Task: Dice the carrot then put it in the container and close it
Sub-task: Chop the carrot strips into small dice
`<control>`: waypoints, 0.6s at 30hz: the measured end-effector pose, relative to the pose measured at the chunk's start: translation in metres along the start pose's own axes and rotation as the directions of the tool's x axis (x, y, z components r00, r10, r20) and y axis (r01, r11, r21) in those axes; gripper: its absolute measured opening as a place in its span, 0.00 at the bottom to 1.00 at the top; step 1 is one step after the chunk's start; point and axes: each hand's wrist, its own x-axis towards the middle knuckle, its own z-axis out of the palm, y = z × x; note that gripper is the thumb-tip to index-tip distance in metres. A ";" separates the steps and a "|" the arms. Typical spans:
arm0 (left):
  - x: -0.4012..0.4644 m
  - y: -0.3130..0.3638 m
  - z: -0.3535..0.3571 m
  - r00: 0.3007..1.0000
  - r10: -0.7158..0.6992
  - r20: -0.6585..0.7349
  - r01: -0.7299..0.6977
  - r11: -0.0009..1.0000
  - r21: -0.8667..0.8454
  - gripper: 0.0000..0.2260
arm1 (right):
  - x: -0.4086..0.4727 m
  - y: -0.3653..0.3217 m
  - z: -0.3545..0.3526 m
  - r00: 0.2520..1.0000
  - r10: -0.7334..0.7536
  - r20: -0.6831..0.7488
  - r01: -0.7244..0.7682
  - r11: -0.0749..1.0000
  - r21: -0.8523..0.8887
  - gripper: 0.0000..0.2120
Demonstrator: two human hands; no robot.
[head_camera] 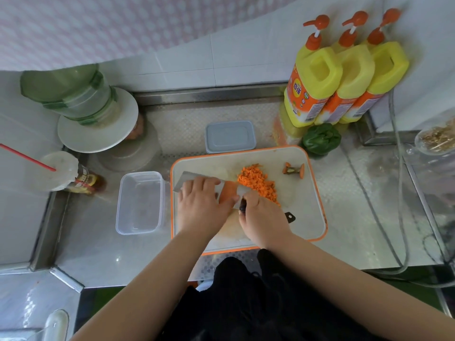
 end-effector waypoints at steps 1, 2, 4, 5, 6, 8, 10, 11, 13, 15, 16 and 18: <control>0.005 0.006 0.002 0.995 -0.033 0.094 0.026 0.996 0.083 0.25 | 0.001 -0.001 0.000 1.000 -0.015 -0.022 0.015 1.000 -0.020 0.17; 0.008 0.010 0.004 0.988 -0.035 0.149 0.015 0.990 0.137 0.26 | 0.001 -0.001 0.001 0.999 -0.029 -0.036 0.027 0.999 -0.032 0.17; 0.013 0.013 0.006 0.980 -0.041 0.196 0.009 0.987 0.160 0.25 | 0.001 0.002 0.003 0.997 -0.049 -0.053 0.047 0.998 -0.042 0.19; 0.015 0.013 0.007 0.977 -0.047 0.208 0.013 0.987 0.163 0.23 | 0.001 0.005 0.004 0.997 -0.057 -0.057 0.055 0.998 -0.044 0.19; 0.018 0.013 0.006 0.975 -0.048 0.218 0.011 0.985 0.171 0.21 | 0.000 0.008 0.005 0.996 -0.063 -0.060 0.061 0.997 -0.041 0.19; 0.022 0.010 0.006 0.975 -0.044 0.218 0.007 0.986 0.165 0.18 | -0.002 0.012 0.006 0.996 -0.059 -0.062 0.057 0.998 -0.024 0.18; 0.026 0.008 0.006 0.977 -0.033 0.212 -0.001 0.987 0.158 0.16 | -0.003 0.014 0.006 0.997 -0.046 -0.064 0.046 0.999 -0.001 0.18; 0.029 0.006 0.006 0.977 -0.034 0.213 0.001 0.988 0.154 0.15 | -0.003 0.015 0.006 0.997 -0.044 -0.069 0.044 0.999 0.004 0.19; 0.034 0.003 0.007 0.973 -0.038 0.226 0.004 0.989 0.147 0.14 | -0.003 0.018 0.004 0.996 -0.041 -0.083 0.041 0.999 -0.001 0.19; 0.039 0.003 0.007 0.969 -0.037 0.244 0.004 0.991 0.134 0.13 | -0.004 0.020 0.003 0.995 -0.030 -0.094 0.029 0.999 -0.017 0.19; 0.041 0.003 0.007 0.967 -0.034 0.252 0.003 0.992 0.124 0.13 | -0.004 0.021 0.002 0.995 -0.021 -0.093 0.019 1.000 -0.024 0.19; 0.047 0.001 0.007 0.966 -0.017 0.259 -0.008 0.996 0.093 0.14 | -0.005 0.024 0.001 0.996 -0.003 -0.087 0.000 0.999 -0.041 0.19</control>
